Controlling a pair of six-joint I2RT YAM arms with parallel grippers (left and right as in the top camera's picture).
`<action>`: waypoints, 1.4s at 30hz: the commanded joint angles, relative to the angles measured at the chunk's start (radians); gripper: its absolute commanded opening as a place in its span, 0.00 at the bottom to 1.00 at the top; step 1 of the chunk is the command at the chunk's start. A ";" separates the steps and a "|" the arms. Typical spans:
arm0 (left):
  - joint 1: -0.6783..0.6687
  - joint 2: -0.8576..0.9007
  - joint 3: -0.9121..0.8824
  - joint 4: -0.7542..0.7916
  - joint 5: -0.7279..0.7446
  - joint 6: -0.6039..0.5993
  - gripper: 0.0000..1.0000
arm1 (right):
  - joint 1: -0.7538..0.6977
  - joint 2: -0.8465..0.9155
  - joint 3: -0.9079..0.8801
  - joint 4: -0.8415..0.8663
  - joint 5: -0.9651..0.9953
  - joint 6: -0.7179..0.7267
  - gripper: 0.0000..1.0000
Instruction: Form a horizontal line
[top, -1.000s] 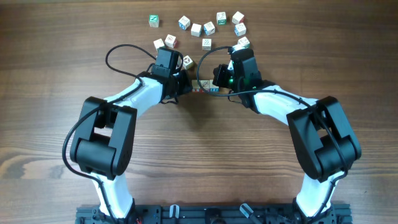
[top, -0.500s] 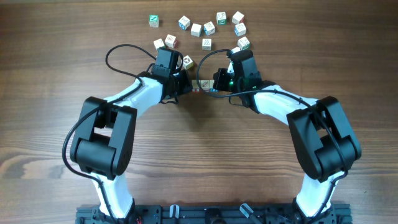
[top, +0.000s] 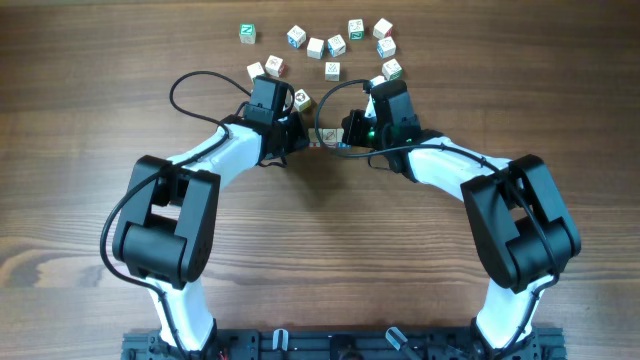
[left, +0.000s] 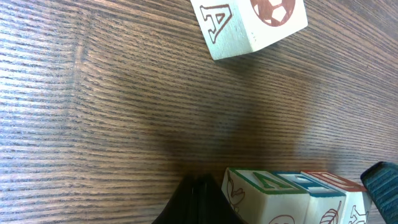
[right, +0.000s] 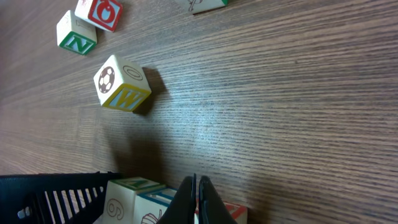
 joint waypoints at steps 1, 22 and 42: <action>-0.005 0.052 -0.036 -0.018 -0.018 0.023 0.04 | 0.002 0.016 0.018 -0.006 -0.031 -0.021 0.05; -0.005 0.052 -0.036 -0.019 -0.018 0.023 0.04 | -0.045 -0.021 0.070 -0.074 -0.015 -0.027 0.04; -0.005 0.052 -0.036 -0.014 -0.018 0.022 0.04 | -0.031 -0.043 0.067 -0.317 0.011 -0.032 0.04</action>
